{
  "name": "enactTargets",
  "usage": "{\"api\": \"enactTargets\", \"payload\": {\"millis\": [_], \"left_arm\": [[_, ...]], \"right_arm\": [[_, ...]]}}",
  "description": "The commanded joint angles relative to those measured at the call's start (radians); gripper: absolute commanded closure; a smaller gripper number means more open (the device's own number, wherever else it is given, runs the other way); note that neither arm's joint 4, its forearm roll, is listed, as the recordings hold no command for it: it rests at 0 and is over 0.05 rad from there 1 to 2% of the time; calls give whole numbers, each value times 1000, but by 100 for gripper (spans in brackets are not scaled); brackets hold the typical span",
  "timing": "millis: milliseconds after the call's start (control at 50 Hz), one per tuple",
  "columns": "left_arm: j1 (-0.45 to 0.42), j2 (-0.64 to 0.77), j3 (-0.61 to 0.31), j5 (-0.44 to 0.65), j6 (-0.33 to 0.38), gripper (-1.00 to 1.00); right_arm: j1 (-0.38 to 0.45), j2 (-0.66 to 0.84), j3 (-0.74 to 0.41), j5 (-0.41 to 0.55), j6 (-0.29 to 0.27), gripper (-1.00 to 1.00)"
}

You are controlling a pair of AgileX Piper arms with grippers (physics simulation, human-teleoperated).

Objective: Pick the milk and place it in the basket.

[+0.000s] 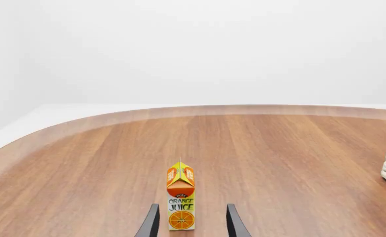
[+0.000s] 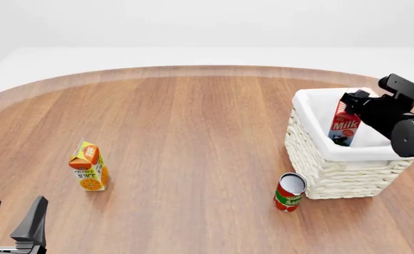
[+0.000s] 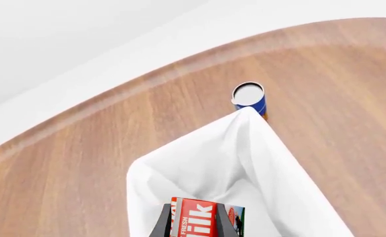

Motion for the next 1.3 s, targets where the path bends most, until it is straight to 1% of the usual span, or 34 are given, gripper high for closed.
{"api": "enactTargets", "payload": {"millis": [20, 260, 1300], "left_arm": [[0, 0, 0, 0, 0, -100], [0, 0, 0, 0, 0, -100], [0, 0, 0, 0, 0, -100]], "right_arm": [[-1, 8, -19, -18, 23, 100], [-5, 34, -15, -35, 23, 100], [-12, 114, -46, -54, 11, 100]]}}
